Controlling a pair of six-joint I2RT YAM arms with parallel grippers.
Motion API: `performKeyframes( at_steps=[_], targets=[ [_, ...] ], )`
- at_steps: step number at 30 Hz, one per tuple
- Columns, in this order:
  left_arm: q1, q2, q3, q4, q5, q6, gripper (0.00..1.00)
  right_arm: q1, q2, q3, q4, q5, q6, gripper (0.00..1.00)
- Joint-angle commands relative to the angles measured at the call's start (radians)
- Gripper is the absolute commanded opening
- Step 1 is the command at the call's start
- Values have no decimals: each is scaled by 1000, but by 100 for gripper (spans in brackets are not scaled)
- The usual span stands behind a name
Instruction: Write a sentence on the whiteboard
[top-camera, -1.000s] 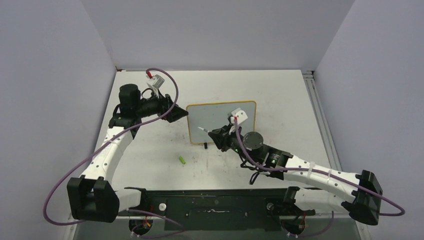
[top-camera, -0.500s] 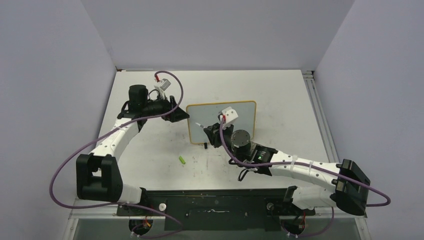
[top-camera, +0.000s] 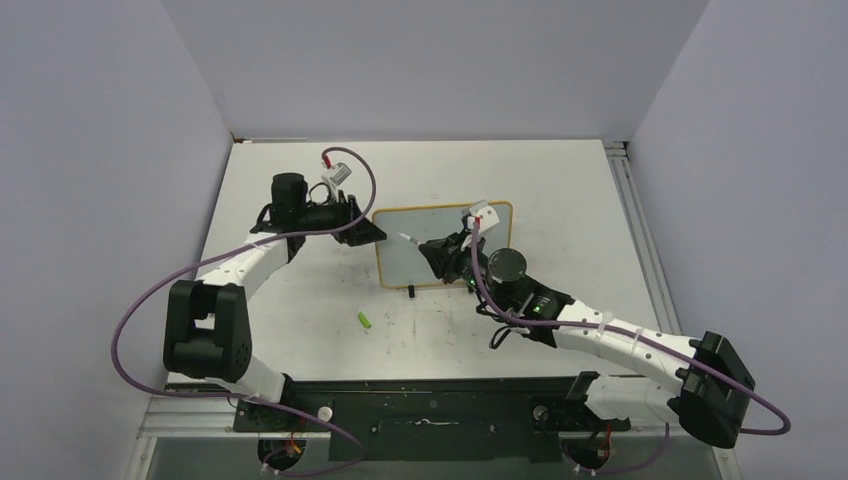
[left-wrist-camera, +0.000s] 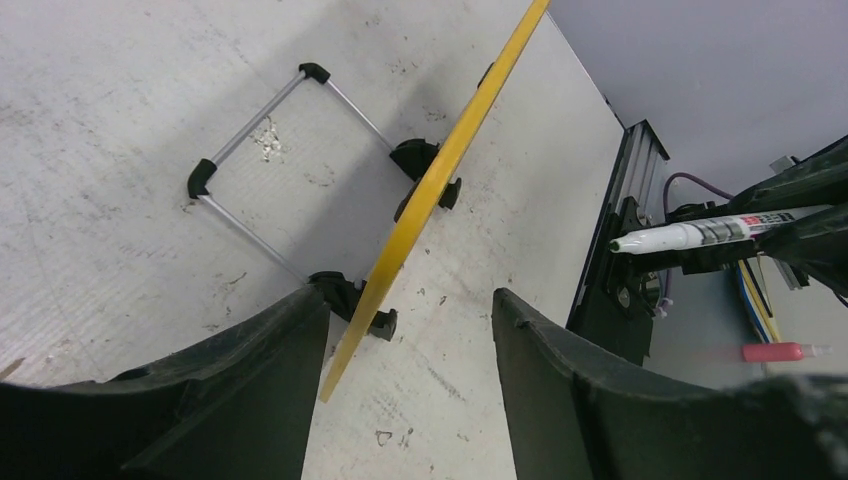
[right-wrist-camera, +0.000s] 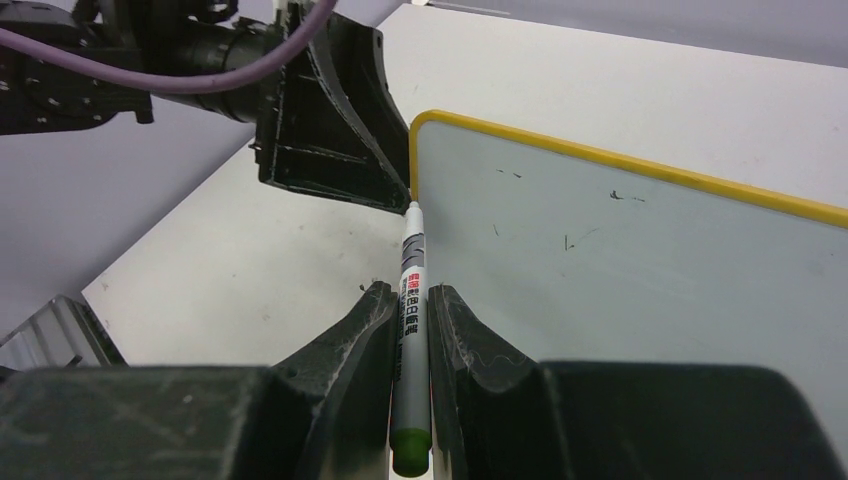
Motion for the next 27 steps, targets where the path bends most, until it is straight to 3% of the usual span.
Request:
performKeyframes(
  at_steps=[1, 8, 15, 23, 27],
  targets=[
    [-38, 14, -20, 100, 49, -29, 57, -4, -58, -17, 63, -33, 17, 5],
    [-72, -28, -76, 75, 30, -29, 42, -4, -117, -51, 49, -29, 29, 5],
    [-127, -81, -131, -11, -13, 23, 40, -5, -150, -77, 29, -33, 29, 5],
    [-86, -120, -124, -55, -27, 34, 55, -3, -121, -72, 33, -63, 2, 5],
    [-70, -148, -118, -56, -20, 43, 57, 2, -89, -56, 40, -67, -20, 5]
  ],
)
